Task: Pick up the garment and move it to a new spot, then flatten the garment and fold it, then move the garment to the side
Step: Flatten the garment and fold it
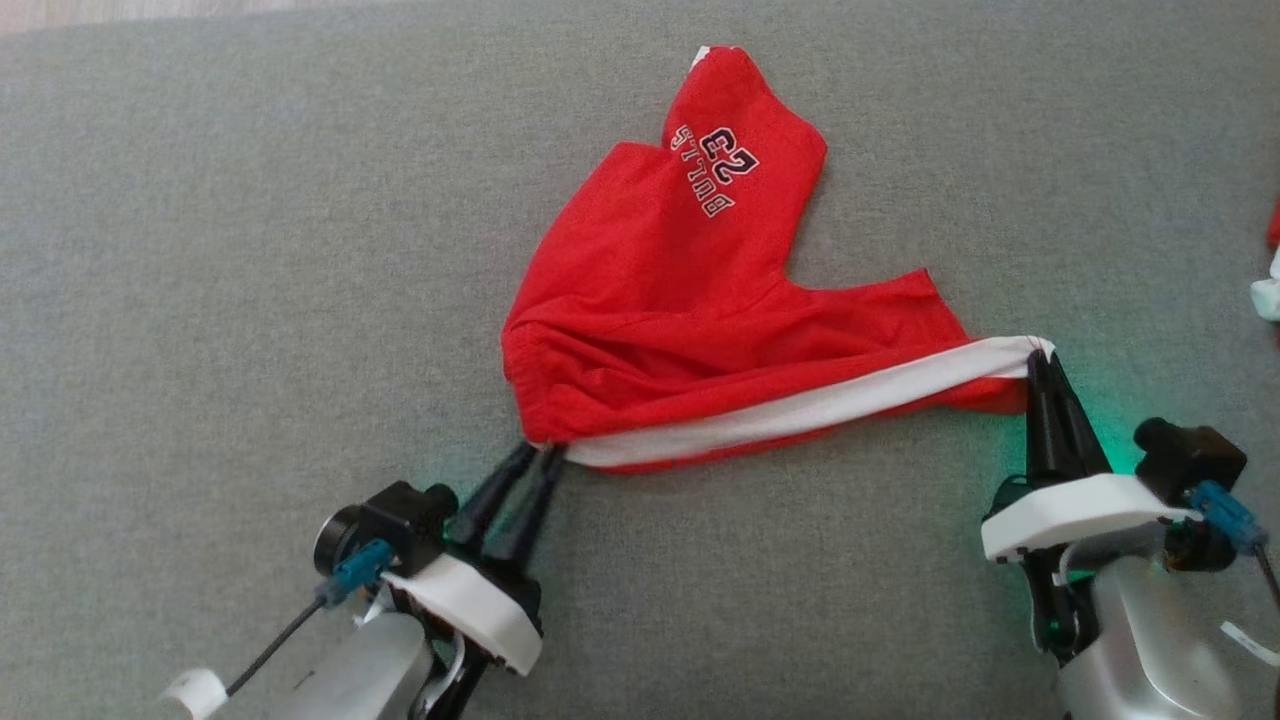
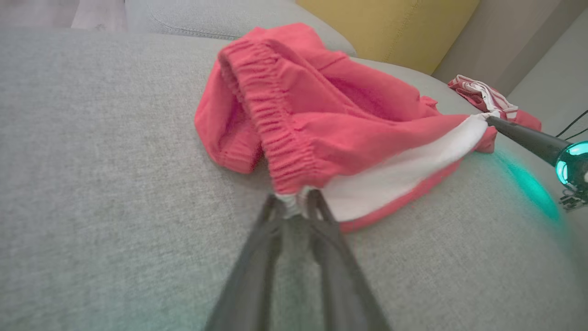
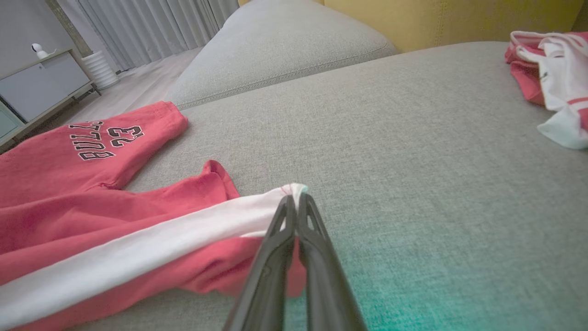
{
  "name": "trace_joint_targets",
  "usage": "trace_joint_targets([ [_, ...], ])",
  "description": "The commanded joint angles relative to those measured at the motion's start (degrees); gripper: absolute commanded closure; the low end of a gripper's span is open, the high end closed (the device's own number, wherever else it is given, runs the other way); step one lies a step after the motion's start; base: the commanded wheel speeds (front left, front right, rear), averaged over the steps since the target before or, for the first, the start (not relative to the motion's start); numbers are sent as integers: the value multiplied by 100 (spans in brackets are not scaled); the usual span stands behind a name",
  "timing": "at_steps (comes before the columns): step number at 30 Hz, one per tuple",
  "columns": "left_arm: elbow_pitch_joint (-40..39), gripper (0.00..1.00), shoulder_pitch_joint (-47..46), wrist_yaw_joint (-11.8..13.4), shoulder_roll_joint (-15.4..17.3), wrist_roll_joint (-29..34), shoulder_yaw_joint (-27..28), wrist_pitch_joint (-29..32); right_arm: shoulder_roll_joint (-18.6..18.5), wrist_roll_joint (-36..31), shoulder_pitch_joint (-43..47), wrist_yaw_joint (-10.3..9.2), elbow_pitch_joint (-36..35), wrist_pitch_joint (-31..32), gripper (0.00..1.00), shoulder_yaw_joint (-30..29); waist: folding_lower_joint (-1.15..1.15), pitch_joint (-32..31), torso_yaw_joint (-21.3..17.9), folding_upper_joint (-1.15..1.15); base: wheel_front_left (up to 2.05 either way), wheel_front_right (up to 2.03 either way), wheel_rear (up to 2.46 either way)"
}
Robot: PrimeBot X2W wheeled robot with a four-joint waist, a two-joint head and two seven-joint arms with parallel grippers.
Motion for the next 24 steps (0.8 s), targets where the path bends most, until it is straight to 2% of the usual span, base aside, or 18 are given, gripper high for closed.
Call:
trace_joint_targets([
  [1, -192, 100, -237, 9, 123, -15, 151, -55, -24, -1, -178, -5, -193, -38, 100, 119, 0, -15, 5, 0, 0, 0, 0],
  [8, -563, 100, -25, 9, 278, 3, 34, -55, -24, 167, -135, -5, -454, -38, 100, 78, 0, -344, 128, 0, 0, 0, 0],
  [12, -1024, 100, -60, 9, 502, -32, -117, -55, -23, 307, -149, -5, -821, -38, 100, 104, 0, -695, 228, 0, 0, 0, 0],
  [17, -1662, 100, -551, 9, 1036, -186, -321, -55, -23, 334, -354, -5, -1368, -38, 100, 120, 0, -1228, 278, 0, 0, 0, 0],
  [21, -1980, 100, -1334, 9, 1627, -240, -605, -38, -23, 280, -667, -5, -1882, -38, 100, 98, 0, -1531, 280, 0, 0, 0, 0],
  [24, -2192, 100, -2002, 9, 1882, -479, -604, 85, -88, 275, -948, -5, -2218, -38, 100, 93, 0, -1635, 302, 0, 0, 0, 0],
])
